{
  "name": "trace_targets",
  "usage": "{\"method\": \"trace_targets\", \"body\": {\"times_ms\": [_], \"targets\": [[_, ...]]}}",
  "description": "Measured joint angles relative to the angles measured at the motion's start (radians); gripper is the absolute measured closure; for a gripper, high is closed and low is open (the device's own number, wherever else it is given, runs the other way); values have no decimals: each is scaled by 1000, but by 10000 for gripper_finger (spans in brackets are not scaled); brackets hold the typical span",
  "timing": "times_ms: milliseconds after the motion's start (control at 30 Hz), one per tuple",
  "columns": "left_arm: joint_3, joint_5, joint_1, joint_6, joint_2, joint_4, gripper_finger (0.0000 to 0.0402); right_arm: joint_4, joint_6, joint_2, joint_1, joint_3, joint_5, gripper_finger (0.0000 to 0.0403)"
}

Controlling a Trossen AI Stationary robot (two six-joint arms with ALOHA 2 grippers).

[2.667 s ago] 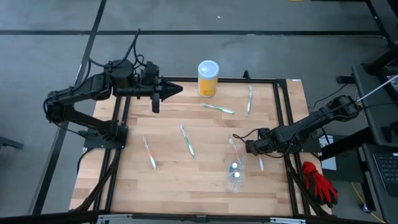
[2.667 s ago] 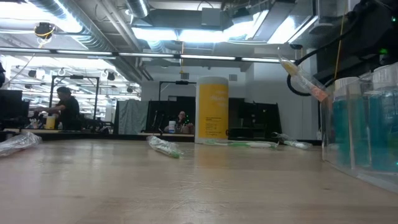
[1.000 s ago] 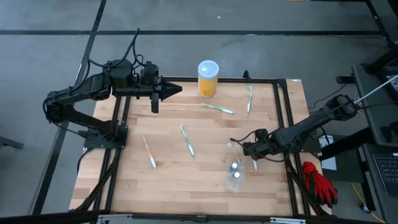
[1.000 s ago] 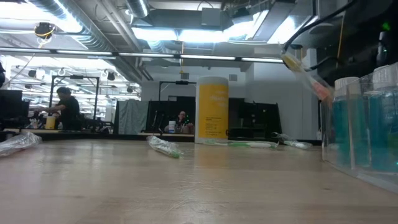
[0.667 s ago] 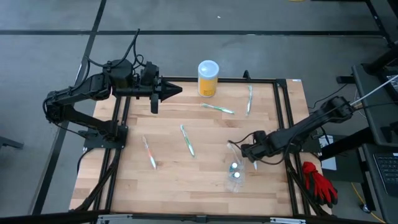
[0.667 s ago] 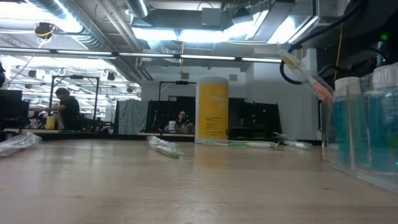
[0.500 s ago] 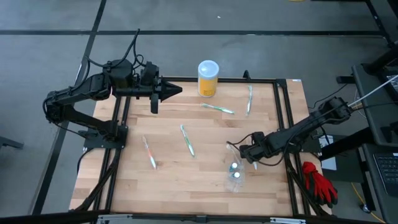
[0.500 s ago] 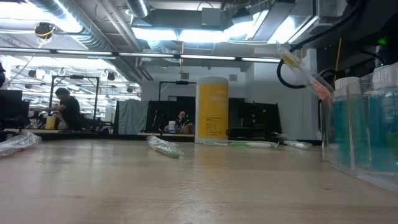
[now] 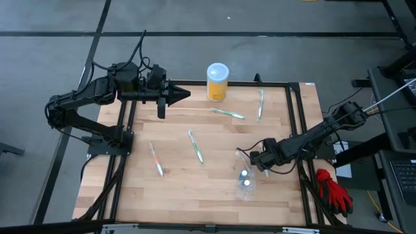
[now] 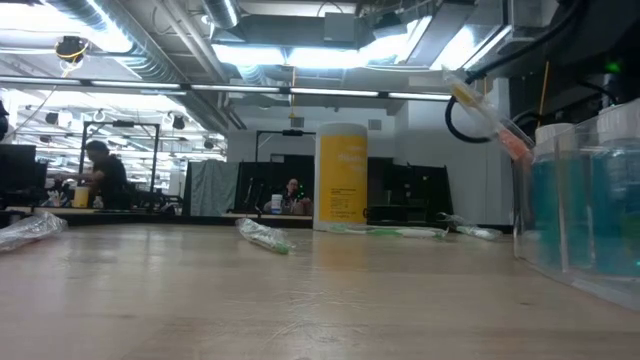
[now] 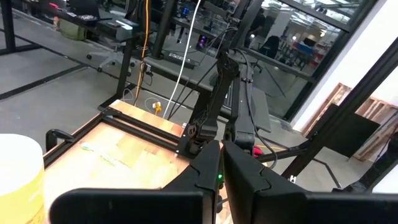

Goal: Pick & Place toothbrushing station
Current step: Put the right orange toothbrush into the transparent organizer

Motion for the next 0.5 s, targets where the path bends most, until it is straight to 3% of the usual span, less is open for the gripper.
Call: {"method": "trace_targets", "body": {"times_ms": [300,500], "targets": [[0,0,0,-2,0,0,386,3,56,-11,0,-1,54,391],[0,0,0,-7,0,0,386,-124,109,-46,0,14,132,391]]}}
